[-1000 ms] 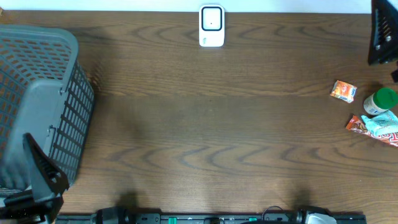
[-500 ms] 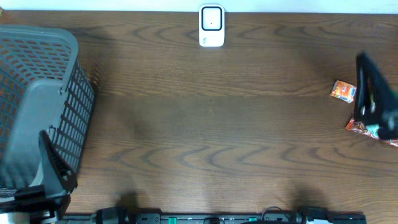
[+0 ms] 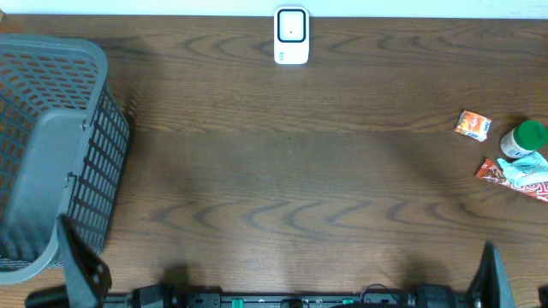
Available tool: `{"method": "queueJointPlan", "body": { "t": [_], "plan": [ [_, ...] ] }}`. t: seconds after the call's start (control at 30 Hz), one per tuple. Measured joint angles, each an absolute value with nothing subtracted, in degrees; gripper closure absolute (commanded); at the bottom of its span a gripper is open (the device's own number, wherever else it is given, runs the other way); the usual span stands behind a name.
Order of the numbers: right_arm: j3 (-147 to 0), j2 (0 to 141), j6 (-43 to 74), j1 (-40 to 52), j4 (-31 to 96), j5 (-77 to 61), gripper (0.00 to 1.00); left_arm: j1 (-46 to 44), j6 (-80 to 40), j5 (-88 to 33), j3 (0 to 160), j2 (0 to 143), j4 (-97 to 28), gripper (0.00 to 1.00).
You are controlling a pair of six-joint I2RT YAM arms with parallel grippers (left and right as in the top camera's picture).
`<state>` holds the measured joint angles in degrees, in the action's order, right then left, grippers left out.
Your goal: Scan the item barcode
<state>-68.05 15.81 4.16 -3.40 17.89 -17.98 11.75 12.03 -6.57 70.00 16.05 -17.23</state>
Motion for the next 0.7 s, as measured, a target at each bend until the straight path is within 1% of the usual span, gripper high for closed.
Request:
{"method": "queueJointPlan", "body": {
  "t": [0.23, 0.57, 0.7],
  "plan": [
    [-67.8, 14.3, 9.8, -3.6, 18.5, -17.7, 0.01, 15.0, 12.0, -9.9, 70.0, 11.9, -16.8, 0.18],
    [-67.4, 16.9, 15.4, -3.6, 19.8, -16.7, 0.01, 15.4, 12.0, -13.5, 70.0, 11.7, -18.2, 0.18],
    [-67.4, 15.7, 17.4, -5.1, 22.7, -17.3, 0.01, 16.1, 12.0, -13.6, 68.7, 7.6, -18.8, 0.18]
  ]
}}
